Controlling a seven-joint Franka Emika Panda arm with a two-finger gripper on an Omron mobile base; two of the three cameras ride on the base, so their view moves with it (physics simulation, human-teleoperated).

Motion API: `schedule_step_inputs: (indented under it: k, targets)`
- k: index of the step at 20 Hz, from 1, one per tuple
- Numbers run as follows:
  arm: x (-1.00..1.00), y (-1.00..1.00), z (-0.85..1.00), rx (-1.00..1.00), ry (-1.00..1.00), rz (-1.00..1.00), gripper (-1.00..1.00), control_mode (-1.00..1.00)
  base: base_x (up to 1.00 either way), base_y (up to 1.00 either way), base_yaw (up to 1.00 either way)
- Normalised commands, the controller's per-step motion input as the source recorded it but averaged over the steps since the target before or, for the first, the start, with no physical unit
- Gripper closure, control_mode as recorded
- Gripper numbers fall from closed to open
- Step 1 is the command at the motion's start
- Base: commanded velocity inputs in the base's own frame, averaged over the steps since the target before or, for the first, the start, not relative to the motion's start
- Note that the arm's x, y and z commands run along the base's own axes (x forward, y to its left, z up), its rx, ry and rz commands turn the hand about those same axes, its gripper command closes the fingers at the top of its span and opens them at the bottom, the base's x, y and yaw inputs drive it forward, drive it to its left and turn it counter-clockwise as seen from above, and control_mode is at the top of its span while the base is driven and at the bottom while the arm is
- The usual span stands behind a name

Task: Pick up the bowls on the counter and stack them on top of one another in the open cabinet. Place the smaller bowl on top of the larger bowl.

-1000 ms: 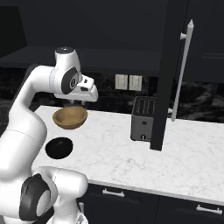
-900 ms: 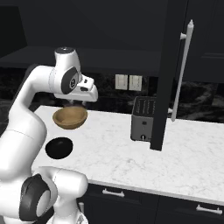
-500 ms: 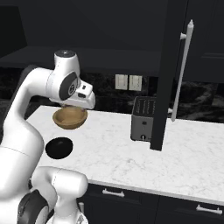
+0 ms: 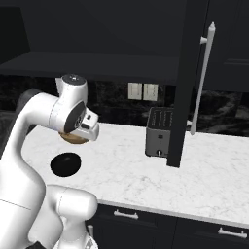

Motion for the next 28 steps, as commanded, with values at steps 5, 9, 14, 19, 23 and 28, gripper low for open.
schedule_step_inputs:
  k: [5,9,14,19,23,28]
  targets:
    - [-0.09,0.33,-0.53,0.04,0.04,0.00,-1.00,-1.00,0.00,0.00,0.00]
    - [0.16,0.38,-0.53,0.00,0.10,0.00,-1.00,-1.00,0.00,0.00,0.00]
    - [0.44,0.13,-0.54,-0.03,0.09,0.00,-1.00,-1.00,0.00,0.00,0.00]
    - [0.55,0.02,-0.50,-0.02,0.11,0.00,-1.00,-1.00,0.00,0.00,0.00]
    - [0.46,0.04,-0.52,0.00,0.02,0.00,-1.00,-1.00,0.00,0.00,0.00]
    - [0.35,0.09,-0.56,0.00,0.00,0.00,-1.00,-1.00,0.00,0.00,0.00]
